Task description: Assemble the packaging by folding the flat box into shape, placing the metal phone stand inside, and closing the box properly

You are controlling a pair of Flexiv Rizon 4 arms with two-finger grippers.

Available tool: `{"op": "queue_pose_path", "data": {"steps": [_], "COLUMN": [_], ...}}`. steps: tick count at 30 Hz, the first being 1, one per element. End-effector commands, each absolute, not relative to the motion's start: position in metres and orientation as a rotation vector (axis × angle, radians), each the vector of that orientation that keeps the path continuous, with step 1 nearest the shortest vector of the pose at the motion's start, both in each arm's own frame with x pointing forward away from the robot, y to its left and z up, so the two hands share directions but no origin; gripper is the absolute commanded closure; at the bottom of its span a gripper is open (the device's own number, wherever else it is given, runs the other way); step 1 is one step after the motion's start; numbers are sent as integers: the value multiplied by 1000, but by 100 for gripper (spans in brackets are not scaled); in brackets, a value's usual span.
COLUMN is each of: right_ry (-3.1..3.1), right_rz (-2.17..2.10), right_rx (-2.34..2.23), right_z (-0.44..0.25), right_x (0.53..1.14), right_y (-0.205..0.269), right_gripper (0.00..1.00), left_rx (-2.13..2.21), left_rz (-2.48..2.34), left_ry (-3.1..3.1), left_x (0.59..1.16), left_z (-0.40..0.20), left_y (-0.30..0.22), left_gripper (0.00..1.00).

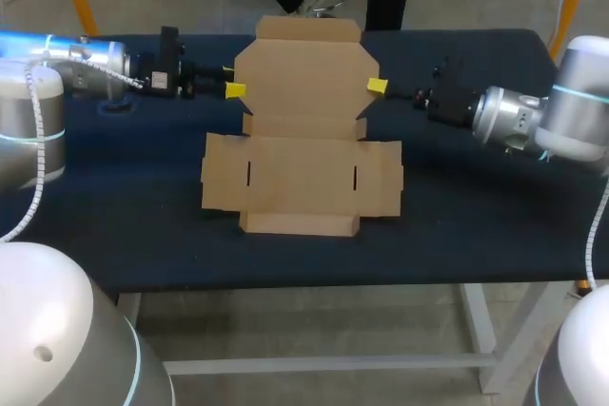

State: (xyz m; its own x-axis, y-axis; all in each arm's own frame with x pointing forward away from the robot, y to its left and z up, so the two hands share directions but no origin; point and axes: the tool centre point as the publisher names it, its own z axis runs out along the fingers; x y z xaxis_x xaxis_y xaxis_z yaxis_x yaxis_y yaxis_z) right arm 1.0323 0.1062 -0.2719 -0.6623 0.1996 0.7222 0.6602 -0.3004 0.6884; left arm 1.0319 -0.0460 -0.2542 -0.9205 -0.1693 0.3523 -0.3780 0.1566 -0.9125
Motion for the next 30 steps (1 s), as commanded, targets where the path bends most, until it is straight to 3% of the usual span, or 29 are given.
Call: {"op": "queue_pose_path", "data": {"steps": [1,4,7,9,15,30], "right_ry": [-1624,-1630,-1634,-1637,-1635,-1658], "right_rz": [-2043,-2048,-2054,-2058,-2063,-2075], "right_rx": [-1063,-1056,-1053,-1048,-1034,-1010], "right_z": [-271,-269,-268,-268,-266,-259], "right_x": [1035,1036,1037,1037,1039,1044], "right_y": [108,110,111,111,114,118], "right_gripper": [100,100,100,100,100,100], "left_rx": [414,376,342,337,306,270], "left_rz": [1830,1831,1833,1834,1834,1812], "left_ry": [-2187,-2169,-2164,-2162,-2140,-2131], "left_x": [1049,1051,1051,1051,1052,1056], "left_z": [-255,-253,-252,-252,-251,-246], "left_y": [-58,-65,-72,-74,-80,-91], "left_gripper": [13,23,24,35,49,69]}}
